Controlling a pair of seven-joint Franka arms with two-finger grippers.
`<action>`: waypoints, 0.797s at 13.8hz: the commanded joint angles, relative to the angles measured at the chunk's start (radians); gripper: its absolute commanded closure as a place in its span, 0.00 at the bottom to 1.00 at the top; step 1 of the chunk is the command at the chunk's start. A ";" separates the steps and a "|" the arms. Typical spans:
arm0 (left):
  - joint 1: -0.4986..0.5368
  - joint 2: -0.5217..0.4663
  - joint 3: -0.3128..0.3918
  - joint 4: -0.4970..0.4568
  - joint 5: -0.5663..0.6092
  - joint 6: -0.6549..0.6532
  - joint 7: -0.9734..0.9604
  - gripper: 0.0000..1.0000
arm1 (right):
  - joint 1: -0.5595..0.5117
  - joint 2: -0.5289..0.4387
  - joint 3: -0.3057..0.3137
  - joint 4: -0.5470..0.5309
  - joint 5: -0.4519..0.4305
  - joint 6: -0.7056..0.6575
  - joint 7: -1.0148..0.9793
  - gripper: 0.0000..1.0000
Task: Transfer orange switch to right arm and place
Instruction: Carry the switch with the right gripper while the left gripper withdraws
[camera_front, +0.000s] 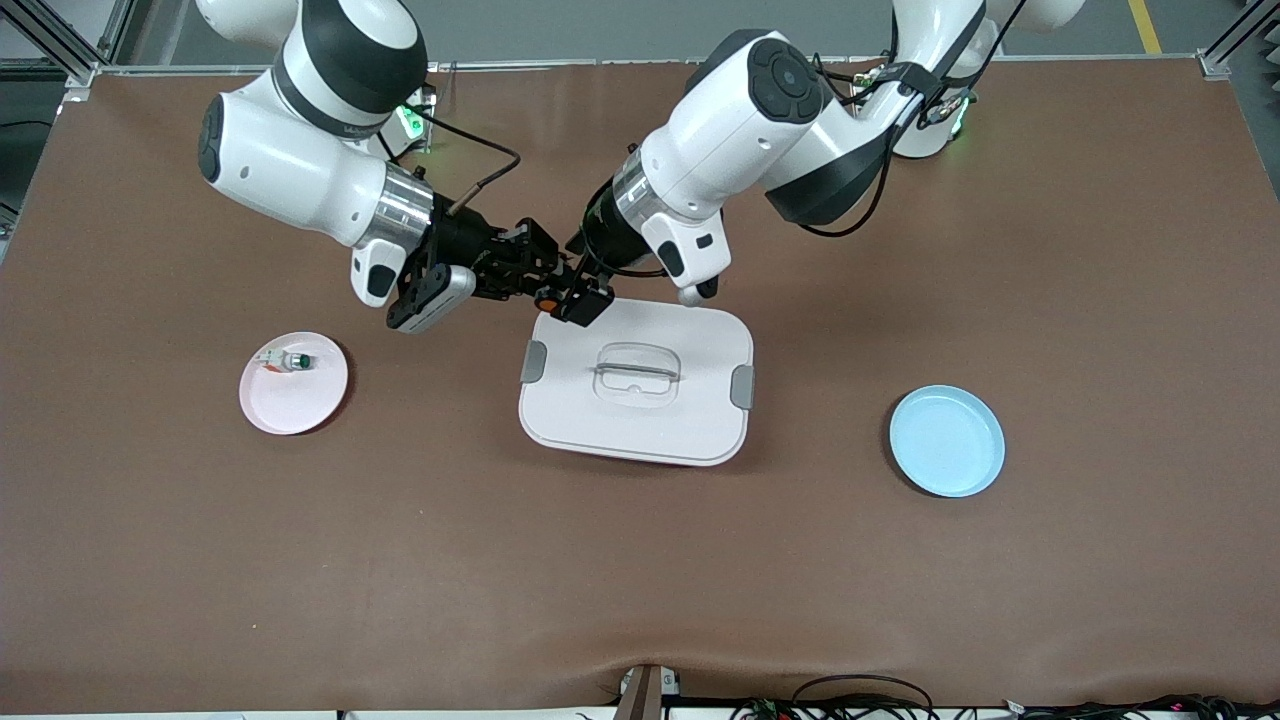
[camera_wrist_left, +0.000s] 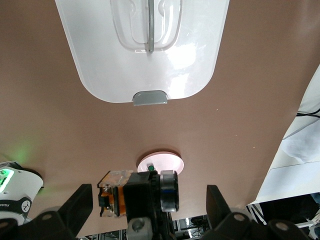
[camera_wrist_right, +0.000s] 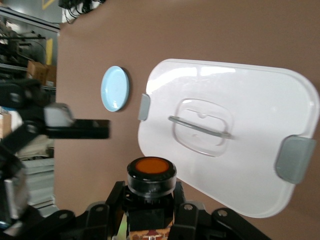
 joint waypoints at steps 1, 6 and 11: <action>0.029 -0.034 0.001 -0.010 0.026 -0.023 -0.015 0.00 | -0.070 0.004 0.001 0.040 -0.172 -0.108 -0.108 1.00; 0.055 -0.028 0.003 -0.019 0.124 -0.041 -0.014 0.00 | -0.257 -0.002 0.001 0.069 -0.361 -0.318 -0.588 1.00; 0.170 -0.066 -0.003 -0.110 0.143 -0.162 0.096 0.00 | -0.386 0.001 0.001 0.063 -0.600 -0.343 -1.025 1.00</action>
